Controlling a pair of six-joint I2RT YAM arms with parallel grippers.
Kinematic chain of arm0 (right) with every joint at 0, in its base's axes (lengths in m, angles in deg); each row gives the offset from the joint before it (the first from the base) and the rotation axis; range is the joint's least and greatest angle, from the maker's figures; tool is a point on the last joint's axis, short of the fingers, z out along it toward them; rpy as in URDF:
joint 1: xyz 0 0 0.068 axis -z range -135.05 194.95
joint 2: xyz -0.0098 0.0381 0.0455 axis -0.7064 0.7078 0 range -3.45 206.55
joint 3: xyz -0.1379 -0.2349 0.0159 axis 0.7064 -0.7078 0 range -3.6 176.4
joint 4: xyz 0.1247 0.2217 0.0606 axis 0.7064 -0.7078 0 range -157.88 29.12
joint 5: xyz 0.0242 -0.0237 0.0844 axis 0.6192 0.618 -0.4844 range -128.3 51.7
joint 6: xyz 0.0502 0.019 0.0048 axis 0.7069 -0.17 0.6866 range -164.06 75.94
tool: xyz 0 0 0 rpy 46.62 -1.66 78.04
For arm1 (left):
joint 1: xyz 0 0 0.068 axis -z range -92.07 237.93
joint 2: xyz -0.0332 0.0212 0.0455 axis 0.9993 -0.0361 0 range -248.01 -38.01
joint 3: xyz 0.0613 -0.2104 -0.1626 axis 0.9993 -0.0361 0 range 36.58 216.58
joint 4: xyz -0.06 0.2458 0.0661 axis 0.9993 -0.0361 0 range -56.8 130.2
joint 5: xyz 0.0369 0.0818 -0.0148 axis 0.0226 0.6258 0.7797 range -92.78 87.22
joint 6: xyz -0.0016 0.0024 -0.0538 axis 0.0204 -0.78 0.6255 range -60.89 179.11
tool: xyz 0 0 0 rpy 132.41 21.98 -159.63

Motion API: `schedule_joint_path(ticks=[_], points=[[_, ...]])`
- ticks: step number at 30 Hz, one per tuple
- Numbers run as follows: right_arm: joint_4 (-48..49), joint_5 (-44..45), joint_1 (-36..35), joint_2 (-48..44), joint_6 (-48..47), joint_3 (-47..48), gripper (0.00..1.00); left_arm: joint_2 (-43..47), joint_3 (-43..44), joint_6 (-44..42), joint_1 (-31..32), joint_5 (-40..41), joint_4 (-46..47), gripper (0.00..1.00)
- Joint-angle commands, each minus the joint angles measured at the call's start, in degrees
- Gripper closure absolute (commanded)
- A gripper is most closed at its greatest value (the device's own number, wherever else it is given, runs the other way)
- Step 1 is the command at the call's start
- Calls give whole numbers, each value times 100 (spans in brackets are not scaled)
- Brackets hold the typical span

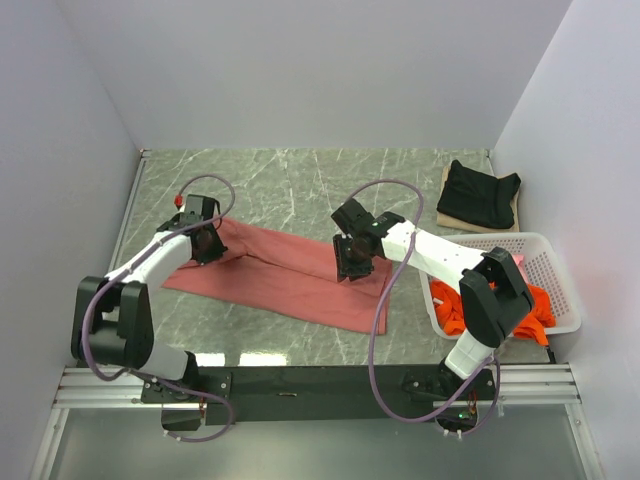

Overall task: Fold and stack the t-shirts
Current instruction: Fold the tshirt

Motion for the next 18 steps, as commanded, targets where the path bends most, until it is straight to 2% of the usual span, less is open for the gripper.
schedule_joint_path(ticks=[1,9,12,13,18], points=[[131,-31,-44,-265,33,-33,59,325,134,320,1,-497,-478,100],[148,-23,-35,-265,15,-86,59,703,-297,514,1,-1008,-970,100],[175,-58,-44,-274,33,-130,59,765,-262,488,-8,-1061,-1190,89],[175,-66,-44,-274,33,-138,59,783,-236,488,-8,-1061,-1243,75],[166,-58,-36,-300,50,-165,59,1073,45,593,-139,-1254,-1393,49]])
